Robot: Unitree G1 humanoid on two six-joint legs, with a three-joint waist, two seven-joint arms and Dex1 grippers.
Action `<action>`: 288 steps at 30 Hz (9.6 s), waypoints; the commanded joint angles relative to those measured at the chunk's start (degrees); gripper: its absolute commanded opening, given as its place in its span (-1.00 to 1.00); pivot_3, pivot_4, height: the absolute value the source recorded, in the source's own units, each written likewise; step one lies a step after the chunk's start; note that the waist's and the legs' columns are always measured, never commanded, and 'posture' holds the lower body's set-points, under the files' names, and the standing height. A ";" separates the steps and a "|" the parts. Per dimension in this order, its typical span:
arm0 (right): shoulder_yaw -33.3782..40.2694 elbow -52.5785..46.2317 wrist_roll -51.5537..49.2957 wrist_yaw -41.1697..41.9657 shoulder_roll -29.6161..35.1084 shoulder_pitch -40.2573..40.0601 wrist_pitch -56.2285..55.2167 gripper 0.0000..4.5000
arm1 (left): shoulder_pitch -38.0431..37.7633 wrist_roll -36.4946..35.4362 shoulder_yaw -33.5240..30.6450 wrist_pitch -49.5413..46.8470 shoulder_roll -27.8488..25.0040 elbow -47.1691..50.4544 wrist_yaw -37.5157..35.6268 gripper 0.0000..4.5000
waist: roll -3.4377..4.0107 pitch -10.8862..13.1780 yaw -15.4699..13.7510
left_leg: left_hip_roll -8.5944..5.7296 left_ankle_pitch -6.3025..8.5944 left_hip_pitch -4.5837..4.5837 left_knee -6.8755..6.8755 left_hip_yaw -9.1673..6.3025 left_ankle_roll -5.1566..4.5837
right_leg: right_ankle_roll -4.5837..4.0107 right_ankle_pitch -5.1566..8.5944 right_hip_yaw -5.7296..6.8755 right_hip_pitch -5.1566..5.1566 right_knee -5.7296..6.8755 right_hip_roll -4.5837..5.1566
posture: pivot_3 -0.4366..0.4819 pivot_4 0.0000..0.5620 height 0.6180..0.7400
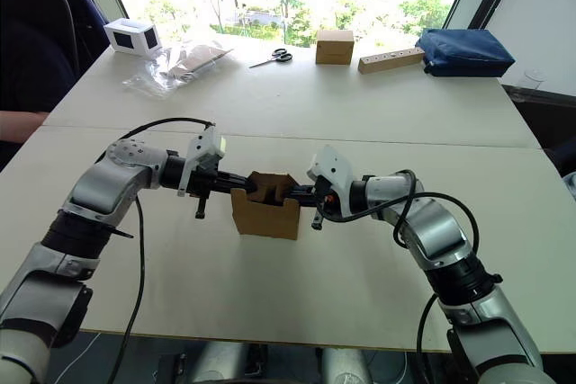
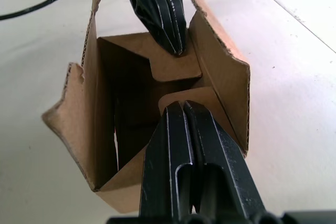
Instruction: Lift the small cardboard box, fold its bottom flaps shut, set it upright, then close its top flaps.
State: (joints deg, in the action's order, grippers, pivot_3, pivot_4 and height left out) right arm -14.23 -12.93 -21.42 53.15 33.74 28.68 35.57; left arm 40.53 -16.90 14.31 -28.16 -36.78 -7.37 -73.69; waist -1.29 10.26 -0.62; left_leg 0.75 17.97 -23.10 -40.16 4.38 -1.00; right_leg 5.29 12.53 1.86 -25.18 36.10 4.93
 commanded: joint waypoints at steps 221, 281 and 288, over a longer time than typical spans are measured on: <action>-15.11 -9.47 28.84 1.77 2.18 6.14 -10.37 -1.00 | -14.25 -15.80 -9.47 -12.78 1.74 14.16 14.58 -0.99 | -0.03 0.02 1.21 | 0.08 -0.05 0.06 0.04 -0.09 0.09 | -0.01 0.01 0.09 0.07 -0.01 0.07 | -0.05 -0.47 1.00; -6.58 -10.01 15.89 -2.30 0.07 1.21 -1.66 -1.00 | -14.86 -11.11 -6.77 -12.63 0.29 23.11 19.10 -0.99 | -0.03 0.03 1.17 | 0.09 -0.03 0.06 0.06 -0.09 0.06 | -0.02 0.01 0.09 0.07 -0.03 0.08 | -0.05 -0.47 1.00; 6.98 -12.35 7.09 -6.20 -4.23 -3.18 -5.20 -1.00 | -16.19 -19.96 -21.85 -17.54 6.08 28.05 31.43 -0.99 | -0.05 0.04 1.25 | 0.12 -0.04 0.02 0.06 -0.14 0.08 | -0.01 0.00 0.10 0.06 -0.04 0.08 | -0.05 -0.47 1.00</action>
State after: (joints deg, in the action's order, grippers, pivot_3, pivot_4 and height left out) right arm -12.42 -22.40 -10.69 48.26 30.50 26.30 31.14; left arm 23.40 -33.15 -3.78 -41.09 -29.87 17.64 -44.83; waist -1.34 10.30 0.63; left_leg 0.87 17.93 -23.07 -40.09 4.25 -0.93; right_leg 5.28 12.53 1.96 -25.13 36.06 5.02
